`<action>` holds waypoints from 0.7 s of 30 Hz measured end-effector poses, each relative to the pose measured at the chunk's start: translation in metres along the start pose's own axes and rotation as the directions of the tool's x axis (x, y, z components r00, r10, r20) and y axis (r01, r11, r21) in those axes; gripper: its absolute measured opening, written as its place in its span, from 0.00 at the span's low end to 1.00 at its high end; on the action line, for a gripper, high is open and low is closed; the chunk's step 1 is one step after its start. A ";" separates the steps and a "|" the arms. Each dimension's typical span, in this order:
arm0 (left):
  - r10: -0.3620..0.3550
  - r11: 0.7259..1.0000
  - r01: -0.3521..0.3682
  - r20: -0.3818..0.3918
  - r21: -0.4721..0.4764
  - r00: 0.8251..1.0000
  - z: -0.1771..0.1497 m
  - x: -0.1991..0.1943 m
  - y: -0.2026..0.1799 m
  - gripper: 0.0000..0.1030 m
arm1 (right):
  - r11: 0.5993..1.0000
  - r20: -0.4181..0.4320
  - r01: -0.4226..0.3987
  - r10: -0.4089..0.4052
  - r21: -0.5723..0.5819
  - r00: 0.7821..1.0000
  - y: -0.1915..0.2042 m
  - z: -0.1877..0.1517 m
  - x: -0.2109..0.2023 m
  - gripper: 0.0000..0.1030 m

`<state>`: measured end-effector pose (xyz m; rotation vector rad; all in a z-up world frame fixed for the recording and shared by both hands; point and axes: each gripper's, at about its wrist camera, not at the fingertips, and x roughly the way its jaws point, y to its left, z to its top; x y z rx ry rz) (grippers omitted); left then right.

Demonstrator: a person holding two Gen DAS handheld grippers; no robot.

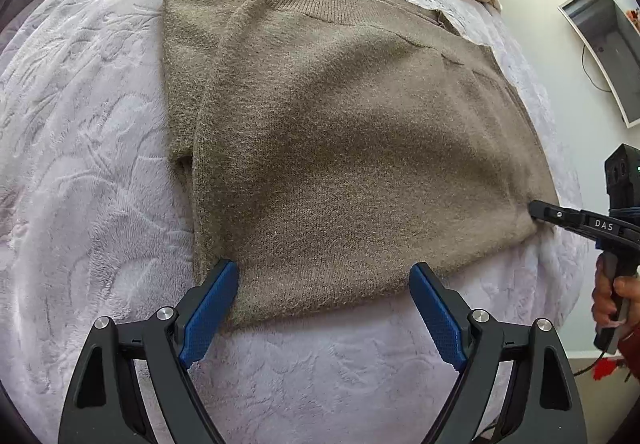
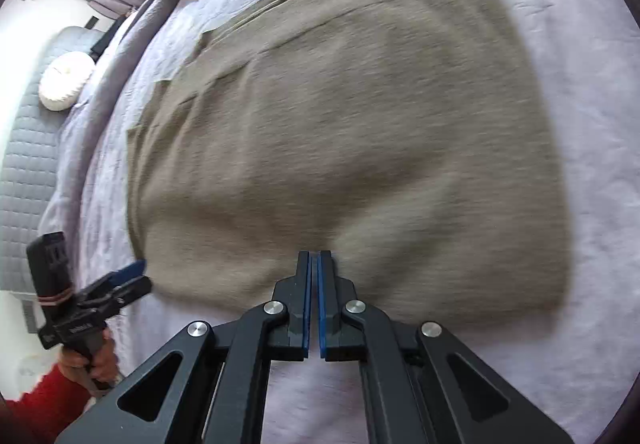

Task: Fold small clothes

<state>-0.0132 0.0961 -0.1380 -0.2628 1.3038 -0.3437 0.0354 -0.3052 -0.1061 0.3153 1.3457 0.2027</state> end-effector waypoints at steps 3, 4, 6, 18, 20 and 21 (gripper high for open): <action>0.038 0.999 -0.038 -0.002 0.033 0.999 0.001 0.006 -0.008 0.86 | 0.994 0.012 0.080 -0.081 0.072 0.997 -0.051 -0.006 -0.020 0.00; 0.053 0.998 -0.053 -0.004 0.046 0.999 0.000 0.008 -0.011 0.86 | 0.992 0.012 0.073 -0.075 0.103 0.997 -0.065 -0.007 -0.021 0.00; 0.083 0.995 -0.082 -0.012 0.063 0.997 0.004 0.012 -0.018 0.86 | 0.984 0.021 0.022 -0.026 0.174 0.999 -0.081 -0.009 -0.022 0.00; 0.032 0.999 -0.031 0.167 -0.009 0.985 0.114 -0.031 -0.029 0.86 | 0.992 0.199 -0.037 0.012 0.122 0.980 -0.026 0.069 -0.037 0.03; 0.038 0.999 -0.033 0.180 -0.031 0.983 0.141 -0.016 -0.028 0.86 | 0.989 0.204 -0.055 0.026 0.139 0.979 -0.024 0.095 -0.024 0.03; 0.033 0.999 -0.027 0.178 -0.036 0.983 0.150 -0.009 -0.026 0.86 | 0.988 0.206 -0.061 0.031 0.142 0.978 -0.022 0.104 -0.020 0.03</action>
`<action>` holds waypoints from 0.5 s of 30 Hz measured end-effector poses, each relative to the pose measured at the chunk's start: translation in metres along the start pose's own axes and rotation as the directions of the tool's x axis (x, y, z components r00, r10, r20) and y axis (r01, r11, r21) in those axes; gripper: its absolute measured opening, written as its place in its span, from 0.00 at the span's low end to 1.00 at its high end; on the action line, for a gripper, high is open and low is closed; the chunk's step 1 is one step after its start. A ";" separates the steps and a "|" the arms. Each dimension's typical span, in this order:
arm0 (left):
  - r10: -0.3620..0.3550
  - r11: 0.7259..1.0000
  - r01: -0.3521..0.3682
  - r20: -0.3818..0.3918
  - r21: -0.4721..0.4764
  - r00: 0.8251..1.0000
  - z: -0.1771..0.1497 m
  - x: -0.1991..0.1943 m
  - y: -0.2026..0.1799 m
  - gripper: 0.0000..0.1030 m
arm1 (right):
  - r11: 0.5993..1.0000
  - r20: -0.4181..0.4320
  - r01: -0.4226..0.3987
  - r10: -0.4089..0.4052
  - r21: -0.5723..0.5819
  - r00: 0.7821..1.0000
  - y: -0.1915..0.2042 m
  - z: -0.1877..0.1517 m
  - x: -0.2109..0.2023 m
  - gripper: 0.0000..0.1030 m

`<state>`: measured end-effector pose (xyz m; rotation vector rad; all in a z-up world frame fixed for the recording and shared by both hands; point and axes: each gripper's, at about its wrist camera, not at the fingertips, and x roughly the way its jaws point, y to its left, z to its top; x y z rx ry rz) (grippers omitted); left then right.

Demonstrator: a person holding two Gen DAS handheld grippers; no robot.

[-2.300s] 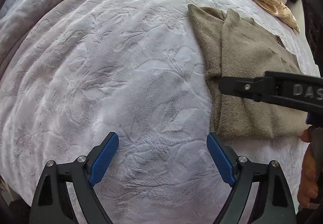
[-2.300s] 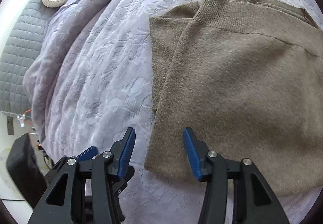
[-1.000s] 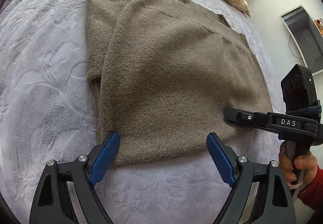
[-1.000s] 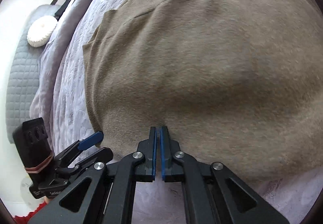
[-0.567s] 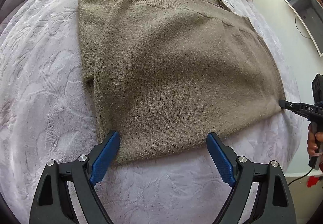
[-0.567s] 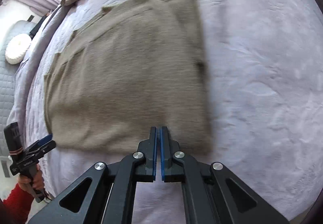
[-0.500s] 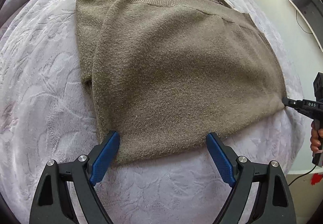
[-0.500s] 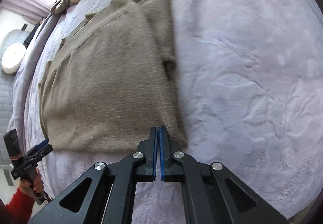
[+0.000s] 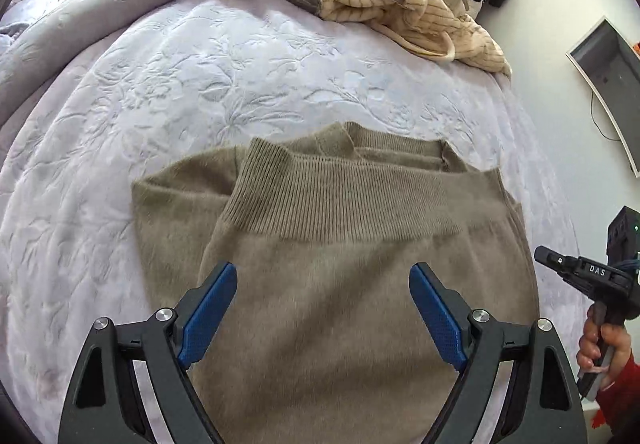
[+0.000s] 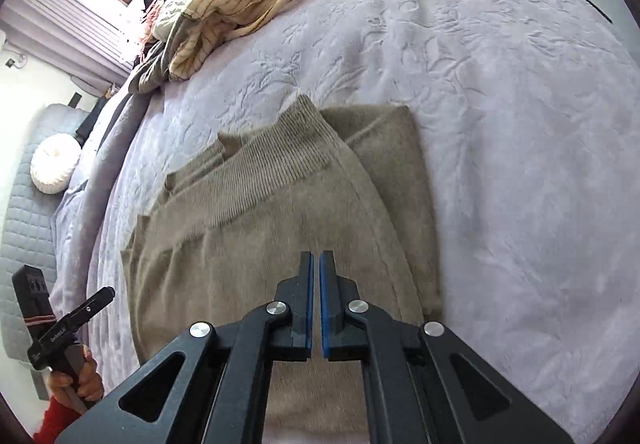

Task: Fold small clothes

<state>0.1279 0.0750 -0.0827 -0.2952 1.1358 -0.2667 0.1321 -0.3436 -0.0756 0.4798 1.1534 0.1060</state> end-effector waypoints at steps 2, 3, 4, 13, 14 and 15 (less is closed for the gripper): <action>0.021 1.000 -0.021 0.000 -0.001 1.000 0.015 0.022 0.000 0.86 | 1.000 0.005 0.000 0.000 -0.005 1.000 0.006 0.015 0.014 0.03; 0.042 0.999 -0.042 -0.009 -0.003 0.999 0.019 0.033 0.003 0.86 | 1.000 0.009 0.013 -0.013 -0.018 1.000 0.008 0.021 0.022 0.03; 0.056 0.998 -0.056 -0.026 -0.013 0.998 0.020 0.044 0.007 0.86 | 0.999 0.010 0.032 -0.031 -0.032 0.999 0.009 0.027 0.029 0.03; 0.087 0.996 -0.086 -0.044 0.016 0.995 0.012 0.061 0.017 0.86 | 0.995 -0.007 -0.024 0.025 0.097 1.000 -0.039 0.032 0.060 0.00; 0.097 0.995 -0.096 -0.046 0.024 0.994 0.011 0.060 0.015 0.86 | 0.996 -0.010 -0.007 0.008 0.087 1.000 -0.036 0.031 0.057 0.00; 0.105 0.994 -0.104 -0.048 0.026 0.993 0.011 0.060 0.013 0.86 | 0.997 -0.013 0.019 -0.018 0.073 1.000 -0.033 0.029 0.053 0.00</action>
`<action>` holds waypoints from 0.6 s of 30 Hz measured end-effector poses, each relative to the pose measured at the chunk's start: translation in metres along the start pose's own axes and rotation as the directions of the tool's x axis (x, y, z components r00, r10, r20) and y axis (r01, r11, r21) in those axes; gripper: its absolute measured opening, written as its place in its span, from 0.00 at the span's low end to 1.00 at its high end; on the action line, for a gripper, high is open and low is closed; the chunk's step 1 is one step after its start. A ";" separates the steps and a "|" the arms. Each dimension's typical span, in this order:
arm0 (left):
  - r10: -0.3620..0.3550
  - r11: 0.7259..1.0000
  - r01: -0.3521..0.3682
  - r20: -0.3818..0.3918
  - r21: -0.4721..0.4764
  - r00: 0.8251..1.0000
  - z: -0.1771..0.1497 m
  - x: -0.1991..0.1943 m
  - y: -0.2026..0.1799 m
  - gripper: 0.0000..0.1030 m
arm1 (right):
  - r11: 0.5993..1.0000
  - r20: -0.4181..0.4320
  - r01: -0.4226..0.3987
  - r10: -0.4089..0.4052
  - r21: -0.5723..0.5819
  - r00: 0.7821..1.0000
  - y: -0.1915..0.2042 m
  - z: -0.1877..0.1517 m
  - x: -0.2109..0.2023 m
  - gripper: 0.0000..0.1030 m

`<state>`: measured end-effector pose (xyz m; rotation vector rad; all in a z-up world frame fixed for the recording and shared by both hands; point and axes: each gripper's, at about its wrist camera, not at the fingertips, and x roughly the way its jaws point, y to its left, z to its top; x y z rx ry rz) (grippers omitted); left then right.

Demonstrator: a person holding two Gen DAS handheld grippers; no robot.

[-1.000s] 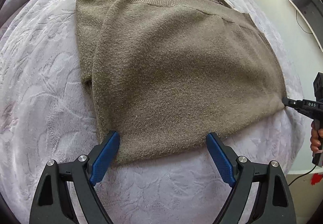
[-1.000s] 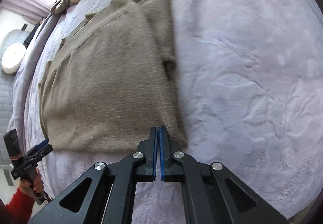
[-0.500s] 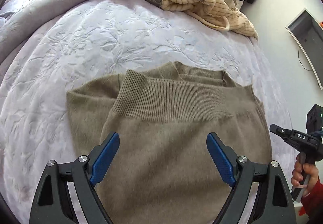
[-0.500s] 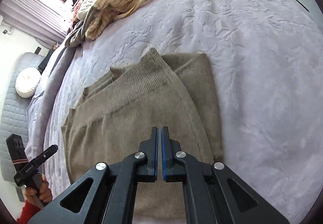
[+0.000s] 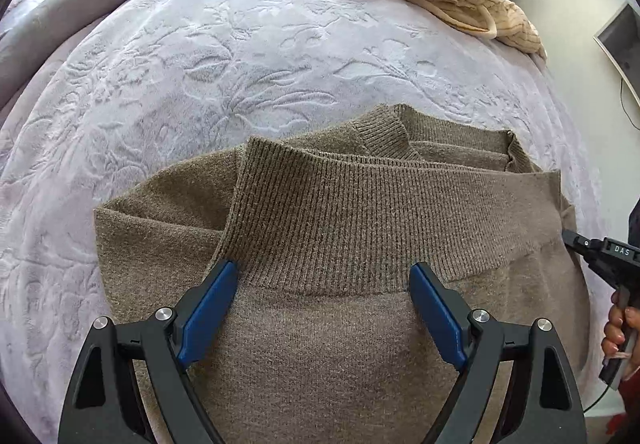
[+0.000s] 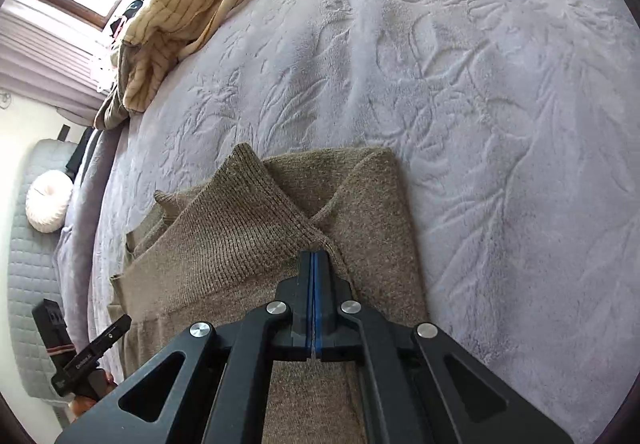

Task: Fold small clothes

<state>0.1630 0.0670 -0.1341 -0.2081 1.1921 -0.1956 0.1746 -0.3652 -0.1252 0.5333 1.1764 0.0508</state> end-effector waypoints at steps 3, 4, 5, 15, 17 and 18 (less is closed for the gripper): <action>0.014 1.000 -0.014 -0.002 -0.005 1.000 0.001 0.000 -0.001 0.86 | 0.995 0.011 0.082 -0.082 -0.055 0.997 0.009 -0.007 -0.013 0.04; 0.022 1.000 -0.022 0.000 -0.003 1.000 -0.001 -0.001 -0.002 0.86 | 0.992 0.012 0.109 -0.108 -0.071 0.994 0.009 -0.010 -0.018 0.05; 0.033 0.999 -0.033 0.001 0.001 0.999 -0.002 -0.002 -0.003 0.86 | 0.988 0.016 0.132 -0.131 -0.081 0.991 0.009 -0.014 -0.022 0.06; 0.102 0.995 -0.102 -0.002 0.005 0.995 -0.007 -0.012 -0.009 0.86 | 0.983 0.029 0.184 -0.183 -0.024 0.983 -0.007 -0.037 -0.046 0.19; 0.126 0.992 -0.126 -0.001 0.017 0.992 -0.008 -0.015 -0.011 0.86 | 0.980 0.032 0.196 -0.195 -0.021 0.980 -0.005 -0.038 -0.050 0.23; 0.143 0.990 -0.143 0.002 0.021 0.990 -0.008 -0.016 -0.011 0.86 | 0.980 0.035 0.199 -0.199 -0.015 0.979 -0.005 -0.039 -0.052 0.23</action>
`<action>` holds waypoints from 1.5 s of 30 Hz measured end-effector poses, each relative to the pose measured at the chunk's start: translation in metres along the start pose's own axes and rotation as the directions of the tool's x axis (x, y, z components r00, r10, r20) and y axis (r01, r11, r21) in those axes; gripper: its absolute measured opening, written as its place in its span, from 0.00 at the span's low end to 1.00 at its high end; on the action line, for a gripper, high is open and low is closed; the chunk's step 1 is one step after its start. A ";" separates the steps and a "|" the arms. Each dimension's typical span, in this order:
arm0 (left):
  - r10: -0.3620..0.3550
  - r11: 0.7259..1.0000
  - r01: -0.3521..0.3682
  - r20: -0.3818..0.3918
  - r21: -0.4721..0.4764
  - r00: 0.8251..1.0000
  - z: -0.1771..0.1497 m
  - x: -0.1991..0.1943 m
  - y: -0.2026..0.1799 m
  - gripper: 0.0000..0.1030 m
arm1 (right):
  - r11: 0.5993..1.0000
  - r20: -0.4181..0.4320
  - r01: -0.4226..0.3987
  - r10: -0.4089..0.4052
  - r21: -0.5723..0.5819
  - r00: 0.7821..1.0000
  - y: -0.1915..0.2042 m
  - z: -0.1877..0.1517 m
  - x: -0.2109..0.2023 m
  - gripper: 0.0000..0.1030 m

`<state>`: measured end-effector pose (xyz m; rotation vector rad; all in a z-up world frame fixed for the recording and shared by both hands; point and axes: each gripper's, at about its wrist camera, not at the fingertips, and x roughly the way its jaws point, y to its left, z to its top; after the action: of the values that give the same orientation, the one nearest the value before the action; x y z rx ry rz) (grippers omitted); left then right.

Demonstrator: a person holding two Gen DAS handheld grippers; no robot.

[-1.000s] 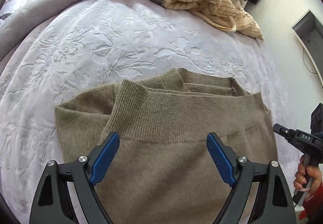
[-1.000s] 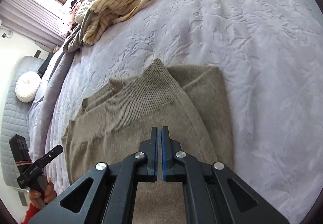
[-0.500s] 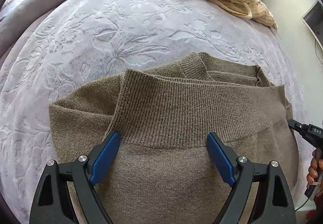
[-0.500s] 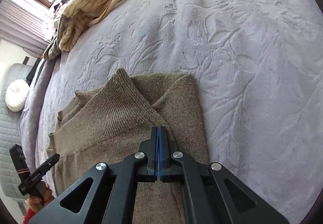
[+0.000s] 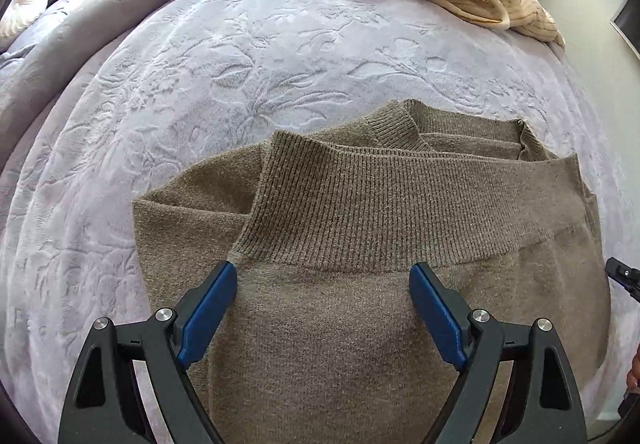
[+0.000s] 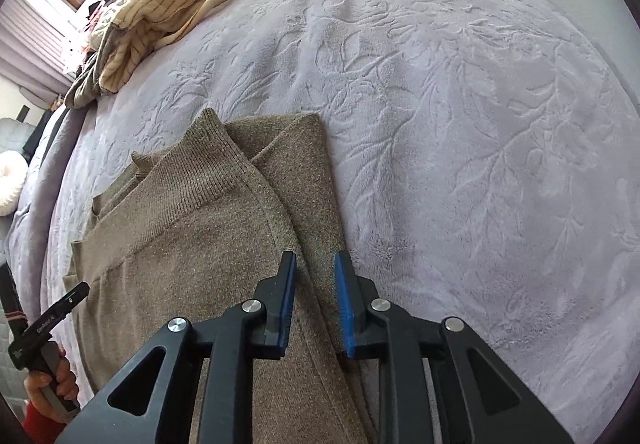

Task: Fold small clothes

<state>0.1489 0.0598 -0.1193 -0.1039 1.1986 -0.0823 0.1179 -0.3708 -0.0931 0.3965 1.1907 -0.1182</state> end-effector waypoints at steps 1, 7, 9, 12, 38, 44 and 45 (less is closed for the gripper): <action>0.009 1.000 -0.009 0.001 -0.001 1.000 -0.001 -0.002 0.001 0.86 | 1.000 0.005 -0.002 0.002 0.005 1.000 0.001 -0.001 -0.002 0.25; 0.006 0.998 -0.006 0.002 -0.056 1.000 -0.012 -0.017 0.020 0.86 | 0.999 0.025 -0.043 0.043 -0.014 0.999 0.015 -0.012 -0.020 0.28; 0.008 0.998 -0.008 0.007 -0.070 1.000 -0.019 -0.025 0.028 0.86 | 0.996 0.016 -0.075 0.075 -0.048 0.997 0.026 -0.019 -0.025 0.31; 0.011 0.995 -0.010 0.006 -0.102 1.000 -0.034 -0.036 0.043 0.86 | 0.985 -0.025 -0.147 0.145 -0.091 0.989 0.045 -0.036 -0.028 0.36; -0.042 0.956 0.015 -0.087 -0.292 0.995 -0.131 -0.057 0.108 1.00 | 0.868 -0.412 -0.496 0.452 -0.002 0.791 0.157 -0.179 0.024 0.50; -0.060 0.951 0.026 -0.100 -0.309 0.993 -0.135 -0.060 0.122 1.00 | 0.844 -0.431 -0.532 0.507 0.071 0.746 0.164 -0.196 0.033 0.50; -0.063 0.947 0.028 -0.102 -0.319 0.993 -0.136 -0.060 0.127 1.00 | 0.837 -0.432 -0.540 0.522 0.091 0.736 0.165 -0.201 0.036 0.50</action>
<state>0.0016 0.1877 -0.1287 -0.4145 1.3138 0.0663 0.0036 -0.1419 -0.1491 0.7451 1.4765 0.5277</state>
